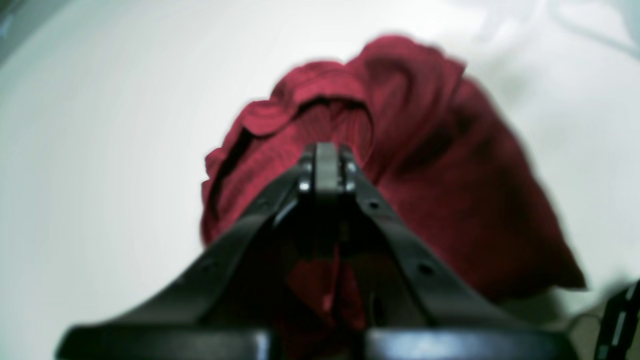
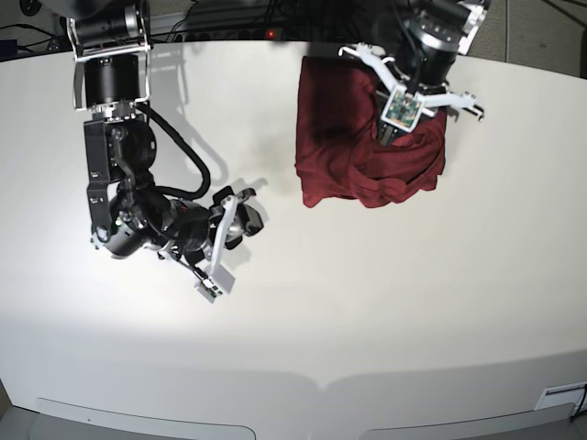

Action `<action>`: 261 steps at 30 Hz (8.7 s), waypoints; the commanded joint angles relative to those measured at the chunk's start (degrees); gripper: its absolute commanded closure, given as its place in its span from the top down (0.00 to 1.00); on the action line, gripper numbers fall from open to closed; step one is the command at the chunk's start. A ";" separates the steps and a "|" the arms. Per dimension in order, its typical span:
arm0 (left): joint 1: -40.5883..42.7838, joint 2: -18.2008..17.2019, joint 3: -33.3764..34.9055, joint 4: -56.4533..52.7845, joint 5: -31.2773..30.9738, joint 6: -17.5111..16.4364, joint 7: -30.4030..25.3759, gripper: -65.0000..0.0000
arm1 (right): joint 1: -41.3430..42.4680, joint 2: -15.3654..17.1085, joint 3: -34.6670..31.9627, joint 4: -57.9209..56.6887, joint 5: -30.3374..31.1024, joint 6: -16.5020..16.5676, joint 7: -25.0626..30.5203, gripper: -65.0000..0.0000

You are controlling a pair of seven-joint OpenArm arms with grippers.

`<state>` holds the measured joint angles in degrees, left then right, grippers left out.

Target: Fold the T-shirt properly

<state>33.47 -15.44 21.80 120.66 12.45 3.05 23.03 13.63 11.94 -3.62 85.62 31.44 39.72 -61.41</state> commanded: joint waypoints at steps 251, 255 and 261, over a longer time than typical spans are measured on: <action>13.79 -15.98 -21.51 -4.24 -25.51 7.54 -0.59 0.00 | -45.40 -12.02 27.47 38.14 -8.52 0.28 7.13 0.00; 19.96 -15.06 -21.51 -4.24 -25.24 7.50 -0.61 0.00 | -53.35 -9.86 30.69 39.74 -4.09 0.28 5.44 0.00; 28.41 -9.55 -21.51 -4.31 -20.81 7.48 -0.68 0.00 | -63.10 -9.11 34.01 39.78 -0.94 0.28 5.42 0.00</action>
<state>61.08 -24.69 0.47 115.42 -8.73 10.35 23.07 -48.90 2.52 30.13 124.29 29.26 39.72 -56.95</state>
